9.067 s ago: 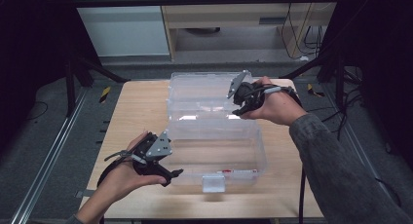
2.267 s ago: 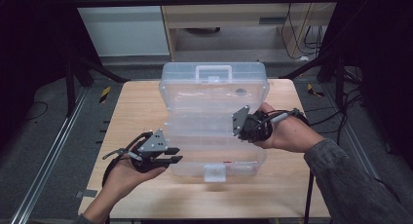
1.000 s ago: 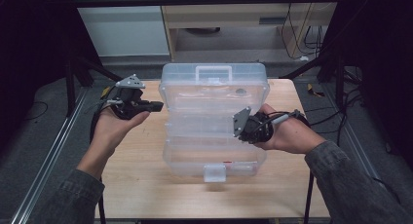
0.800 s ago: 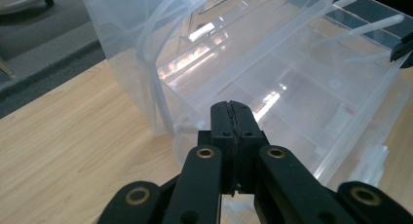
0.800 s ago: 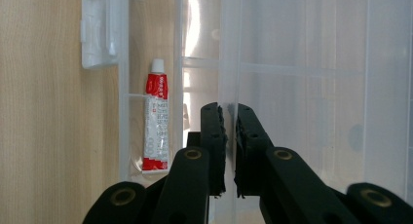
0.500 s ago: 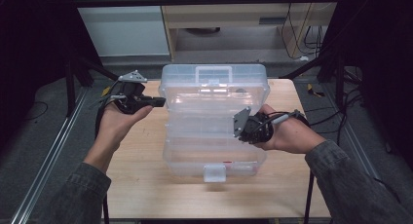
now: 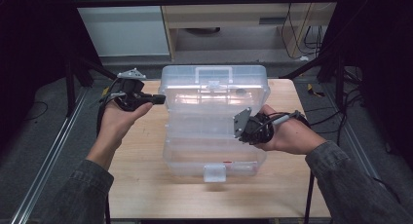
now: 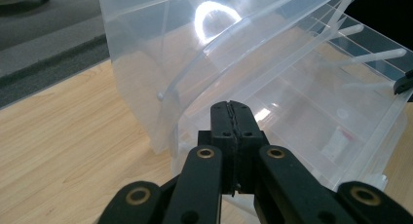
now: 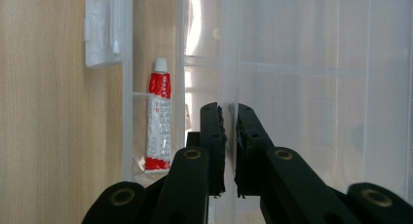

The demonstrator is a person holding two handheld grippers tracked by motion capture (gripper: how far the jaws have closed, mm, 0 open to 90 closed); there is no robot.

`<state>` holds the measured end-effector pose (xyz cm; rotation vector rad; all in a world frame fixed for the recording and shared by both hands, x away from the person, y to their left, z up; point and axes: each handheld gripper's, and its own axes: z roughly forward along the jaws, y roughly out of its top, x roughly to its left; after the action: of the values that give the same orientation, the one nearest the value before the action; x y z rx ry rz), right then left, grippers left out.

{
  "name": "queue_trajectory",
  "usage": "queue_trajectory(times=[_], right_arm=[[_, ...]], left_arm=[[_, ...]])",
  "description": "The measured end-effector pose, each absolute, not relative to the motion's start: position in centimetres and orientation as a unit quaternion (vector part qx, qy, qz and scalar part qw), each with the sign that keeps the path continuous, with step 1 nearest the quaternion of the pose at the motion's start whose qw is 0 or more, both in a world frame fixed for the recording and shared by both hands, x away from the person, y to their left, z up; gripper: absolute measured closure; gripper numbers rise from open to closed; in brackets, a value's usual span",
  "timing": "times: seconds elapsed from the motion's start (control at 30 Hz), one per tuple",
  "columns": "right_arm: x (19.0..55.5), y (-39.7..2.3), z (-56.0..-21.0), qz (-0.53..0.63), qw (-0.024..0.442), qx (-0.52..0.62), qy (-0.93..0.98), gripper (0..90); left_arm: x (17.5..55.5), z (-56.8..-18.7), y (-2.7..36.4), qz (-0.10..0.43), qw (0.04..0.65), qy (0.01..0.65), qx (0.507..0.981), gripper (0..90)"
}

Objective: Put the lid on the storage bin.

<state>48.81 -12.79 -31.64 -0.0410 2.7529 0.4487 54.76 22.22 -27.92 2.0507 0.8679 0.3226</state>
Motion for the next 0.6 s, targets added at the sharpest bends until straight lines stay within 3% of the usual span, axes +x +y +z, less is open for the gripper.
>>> queue_trajectory(times=[0.6], right_arm=[[48.53, -12.95, -31.97, 0.163, 0.17, -0.014, 0.972, 83.4]], left_arm=[[54.57, -27.99, 22.19, 0.126, 0.43, 0.346, 0.824, 89.7]])
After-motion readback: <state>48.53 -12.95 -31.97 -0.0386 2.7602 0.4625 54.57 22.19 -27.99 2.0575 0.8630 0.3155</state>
